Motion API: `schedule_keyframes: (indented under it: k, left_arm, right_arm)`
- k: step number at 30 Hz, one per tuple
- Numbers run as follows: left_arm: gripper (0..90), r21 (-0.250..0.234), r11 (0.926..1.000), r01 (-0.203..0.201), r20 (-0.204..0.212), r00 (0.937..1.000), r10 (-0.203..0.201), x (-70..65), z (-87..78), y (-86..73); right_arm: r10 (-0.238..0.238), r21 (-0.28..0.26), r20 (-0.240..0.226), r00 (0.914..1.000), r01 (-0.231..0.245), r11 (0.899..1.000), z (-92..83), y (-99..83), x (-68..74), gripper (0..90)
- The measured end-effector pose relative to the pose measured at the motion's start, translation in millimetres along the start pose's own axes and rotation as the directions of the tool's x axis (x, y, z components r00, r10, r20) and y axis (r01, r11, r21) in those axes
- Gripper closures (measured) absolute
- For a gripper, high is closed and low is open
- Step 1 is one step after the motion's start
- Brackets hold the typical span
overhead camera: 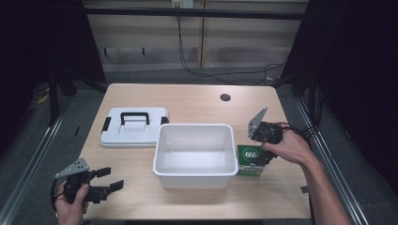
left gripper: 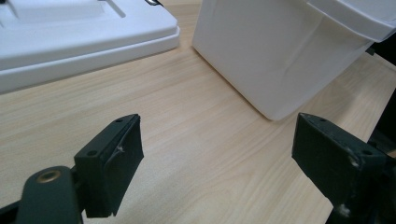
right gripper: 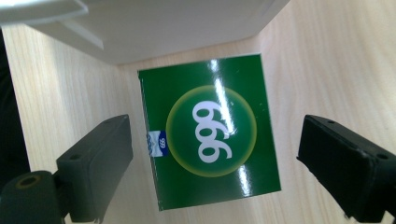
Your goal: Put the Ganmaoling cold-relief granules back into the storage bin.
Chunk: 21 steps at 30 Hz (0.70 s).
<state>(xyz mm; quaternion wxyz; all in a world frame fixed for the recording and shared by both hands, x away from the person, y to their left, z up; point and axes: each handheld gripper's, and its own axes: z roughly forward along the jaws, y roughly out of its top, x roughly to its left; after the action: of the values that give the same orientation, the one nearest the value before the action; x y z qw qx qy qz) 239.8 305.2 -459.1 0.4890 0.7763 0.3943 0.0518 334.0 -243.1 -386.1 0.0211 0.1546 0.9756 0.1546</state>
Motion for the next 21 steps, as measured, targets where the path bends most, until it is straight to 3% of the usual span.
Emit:
schedule_keyframes:
  k: [4,7,14,21]
  left_arm:
    - [16.3,0.005,1.0000,-0.002,0.004,1.0000,0.002,0.2,0.5,0.1]
    - [16.3,0.011,0.9999,-0.003,0.003,1.0000,0.003,-0.1,1.4,-0.2]
    - [16.3,0.008,1.0000,0.001,0.004,1.0000,-0.001,-0.1,1.3,-0.2]
    - [16.3,0.010,0.9999,-0.002,0.008,1.0000,0.002,0.0,1.3,-0.1]
  right_arm:
    - [-0.021,0.033,-0.015,0.9997,0.021,0.999,5.3,0.8,-1.4,9.3]
    - [-0.064,0.062,-0.032,0.9974,0.066,0.996,11.2,2.0,-2.0,9.3]
    - [-0.080,0.112,-0.036,0.9961,0.084,0.990,20.3,6.1,-2.6,9.3]
    - [-0.109,0.192,-0.053,0.9926,0.117,0.974,33.0,6.9,-2.6,9.4]
